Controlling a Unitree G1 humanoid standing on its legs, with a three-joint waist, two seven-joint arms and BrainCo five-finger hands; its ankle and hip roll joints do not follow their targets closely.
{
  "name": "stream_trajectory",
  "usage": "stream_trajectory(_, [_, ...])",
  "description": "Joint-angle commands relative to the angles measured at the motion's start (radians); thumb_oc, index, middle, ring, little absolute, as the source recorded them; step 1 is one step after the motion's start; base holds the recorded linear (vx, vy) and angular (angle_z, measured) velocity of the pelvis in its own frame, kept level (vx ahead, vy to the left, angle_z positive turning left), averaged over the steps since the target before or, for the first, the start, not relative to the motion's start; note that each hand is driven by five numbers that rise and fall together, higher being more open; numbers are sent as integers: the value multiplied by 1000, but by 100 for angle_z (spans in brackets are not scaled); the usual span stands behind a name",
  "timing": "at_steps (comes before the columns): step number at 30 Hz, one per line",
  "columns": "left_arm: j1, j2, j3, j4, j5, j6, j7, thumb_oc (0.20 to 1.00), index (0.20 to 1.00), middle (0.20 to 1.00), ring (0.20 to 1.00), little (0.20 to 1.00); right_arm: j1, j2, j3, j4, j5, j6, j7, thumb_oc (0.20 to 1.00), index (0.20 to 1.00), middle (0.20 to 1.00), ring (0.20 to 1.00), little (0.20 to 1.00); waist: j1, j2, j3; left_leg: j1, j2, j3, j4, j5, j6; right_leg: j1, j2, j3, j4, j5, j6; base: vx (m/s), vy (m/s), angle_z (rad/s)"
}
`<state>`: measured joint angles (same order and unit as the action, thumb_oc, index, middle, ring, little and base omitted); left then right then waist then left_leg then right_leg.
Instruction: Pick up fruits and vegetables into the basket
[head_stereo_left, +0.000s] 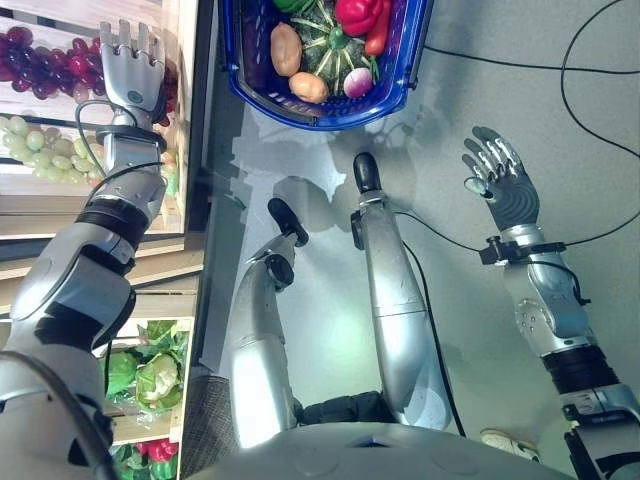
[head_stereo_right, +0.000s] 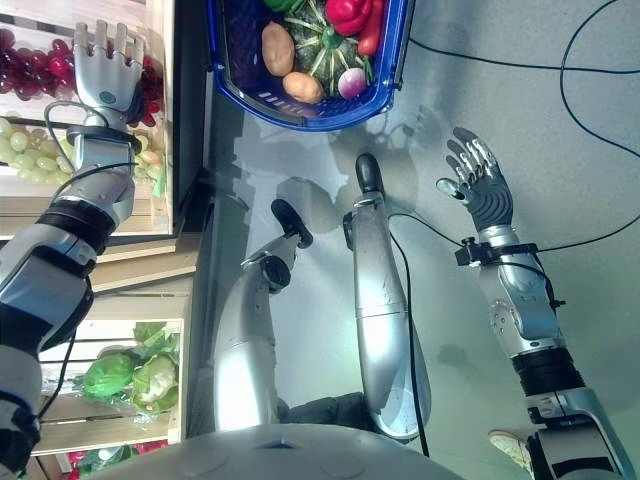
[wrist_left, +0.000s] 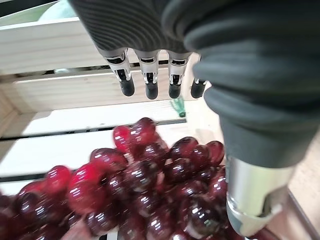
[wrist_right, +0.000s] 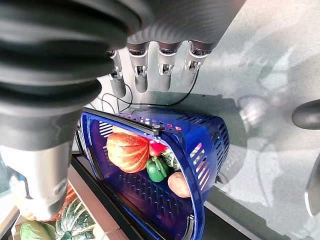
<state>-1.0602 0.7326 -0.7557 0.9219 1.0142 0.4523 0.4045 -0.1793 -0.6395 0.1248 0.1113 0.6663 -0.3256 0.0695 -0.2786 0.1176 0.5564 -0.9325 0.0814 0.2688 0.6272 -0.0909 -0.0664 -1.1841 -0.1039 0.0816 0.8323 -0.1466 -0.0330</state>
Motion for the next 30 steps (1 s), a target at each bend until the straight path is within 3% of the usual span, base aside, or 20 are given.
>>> stream_trajectory(1, [-3,48,12,84,19,75,-28,1000,1000,1000,1000,1000,12,-10,1,-64,0,-32,-4,1000,1000,1000,1000,1000,-52,-1,-36,-88,-23,26,118,-105,26,-21,48,-21,22,-40,68,30,58,-4])
stream_trajectory(11, [-50,35,-9,160,-49,110,-61,1000,1000,1000,1000,1000,-29,-13,19,-38,8,-36,-4,1000,1000,1000,1000,1000,-61,-13,-36,-175,-15,24,198,-130,29,-101,61,-5,78,-39,67,15,33,-5])
stream_trajectory(18, [-67,30,-19,224,-104,154,-169,1000,1000,1000,1000,1000,-49,-19,26,-19,3,-42,2,1000,1000,1000,1000,1000,-65,-15,-36,-186,-17,27,195,-127,21,-114,64,-1,69,-33,68,-10,22,-4])
stream_trajectory(30, [-47,23,5,323,-262,255,-170,1000,1000,1000,1000,1000,-88,-45,34,-4,-11,-33,-25,1000,1000,1000,1000,1000,-56,-19,-36,-179,-20,31,173,-107,5,-105,57,-5,54,-28,65,-13,38,0])
